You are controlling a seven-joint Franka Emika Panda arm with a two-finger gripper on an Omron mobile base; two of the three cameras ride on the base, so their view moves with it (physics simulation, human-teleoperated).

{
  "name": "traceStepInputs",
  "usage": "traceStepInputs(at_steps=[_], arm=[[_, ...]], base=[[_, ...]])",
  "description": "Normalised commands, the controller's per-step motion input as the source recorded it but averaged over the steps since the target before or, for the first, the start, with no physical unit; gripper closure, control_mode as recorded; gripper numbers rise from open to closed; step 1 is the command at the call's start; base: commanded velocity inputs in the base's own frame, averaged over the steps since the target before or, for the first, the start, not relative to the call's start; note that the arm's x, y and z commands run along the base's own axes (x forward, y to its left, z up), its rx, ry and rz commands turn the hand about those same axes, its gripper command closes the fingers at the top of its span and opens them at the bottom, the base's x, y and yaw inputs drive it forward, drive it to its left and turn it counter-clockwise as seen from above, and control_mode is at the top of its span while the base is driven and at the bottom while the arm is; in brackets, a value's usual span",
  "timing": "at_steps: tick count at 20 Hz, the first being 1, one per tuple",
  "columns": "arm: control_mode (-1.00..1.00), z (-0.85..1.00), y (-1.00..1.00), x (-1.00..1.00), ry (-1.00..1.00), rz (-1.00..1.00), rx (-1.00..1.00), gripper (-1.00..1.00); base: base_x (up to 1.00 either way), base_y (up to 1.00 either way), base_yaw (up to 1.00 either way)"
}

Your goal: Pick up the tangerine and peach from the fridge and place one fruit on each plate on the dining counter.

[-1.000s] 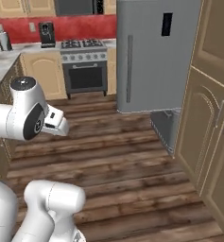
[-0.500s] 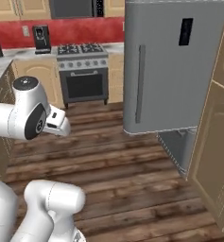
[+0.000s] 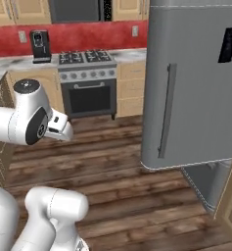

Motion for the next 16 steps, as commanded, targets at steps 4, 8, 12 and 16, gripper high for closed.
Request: traceStepInputs(at_steps=[4,8,12,16], arm=[[1.00,0.00,0.00,0.00,0.00,0.00,0.00,-1.00],[1.00,0.00,0.00,0.00,0.00,0.00,0.00,-1.00],[1.00,0.00,0.00,0.00,0.00,0.00,0.00,-1.00],[1.00,0.00,0.00,0.00,0.00,0.00,0.00,-1.00]], base=[[1.00,0.79,-0.23],[1.00,0.98,-0.34],[1.00,1.00,-0.40],[1.00,0.99,-0.48]])
